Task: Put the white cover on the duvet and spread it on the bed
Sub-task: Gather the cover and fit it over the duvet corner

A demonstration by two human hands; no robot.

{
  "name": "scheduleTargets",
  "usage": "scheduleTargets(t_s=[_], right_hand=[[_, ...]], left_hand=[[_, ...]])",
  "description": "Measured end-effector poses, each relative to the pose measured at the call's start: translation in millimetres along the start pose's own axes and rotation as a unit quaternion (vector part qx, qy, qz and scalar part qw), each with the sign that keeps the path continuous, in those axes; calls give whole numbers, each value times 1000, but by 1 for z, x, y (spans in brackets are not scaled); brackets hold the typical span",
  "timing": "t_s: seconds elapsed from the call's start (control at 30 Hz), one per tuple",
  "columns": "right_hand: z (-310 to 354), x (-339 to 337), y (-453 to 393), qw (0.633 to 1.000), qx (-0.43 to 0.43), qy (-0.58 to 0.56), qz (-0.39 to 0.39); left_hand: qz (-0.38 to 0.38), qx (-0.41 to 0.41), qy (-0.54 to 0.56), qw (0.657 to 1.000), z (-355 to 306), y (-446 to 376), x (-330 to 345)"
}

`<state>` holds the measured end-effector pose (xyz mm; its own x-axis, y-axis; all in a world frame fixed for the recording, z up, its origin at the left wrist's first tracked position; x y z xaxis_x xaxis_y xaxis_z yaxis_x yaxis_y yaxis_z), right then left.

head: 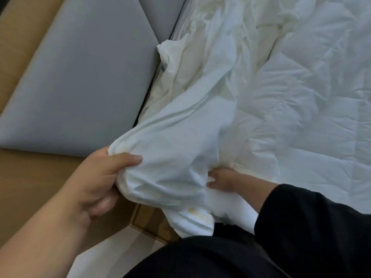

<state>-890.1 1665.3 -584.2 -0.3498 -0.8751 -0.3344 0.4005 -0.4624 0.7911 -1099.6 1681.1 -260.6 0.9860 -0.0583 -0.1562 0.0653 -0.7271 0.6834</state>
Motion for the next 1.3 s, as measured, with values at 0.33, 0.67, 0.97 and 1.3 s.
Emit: scheduleTargets(t_s=[0.33,0.67,0.97,1.3], right_hand=[[-118,-39,102,875,125,-219,-413],[-178,52,98,653,209,-700,-200],[-83,-45,100,698,-1,-667,-261],[157,-109,88,883,-387,-259,-59]], left_hand=[[61,-218,-379,897,151,-108,13],[103,-111,-479,865,217,-211,163],[-106,-218,48,969,164,-182,44],[-28,-85,6,996,33,-89,45]])
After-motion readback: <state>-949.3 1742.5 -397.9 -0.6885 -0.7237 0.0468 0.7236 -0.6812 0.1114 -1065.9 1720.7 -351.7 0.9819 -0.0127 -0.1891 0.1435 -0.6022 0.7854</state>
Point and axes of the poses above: each hand's wrist, its own y-axis away from the middle knuckle, its own x-axis out of the palm, z = x × y, the point moved 8 cm from there along -y, towards the middle knuckle, and after that the axes turned 10 degrees about -y, right-handed, at the moved point
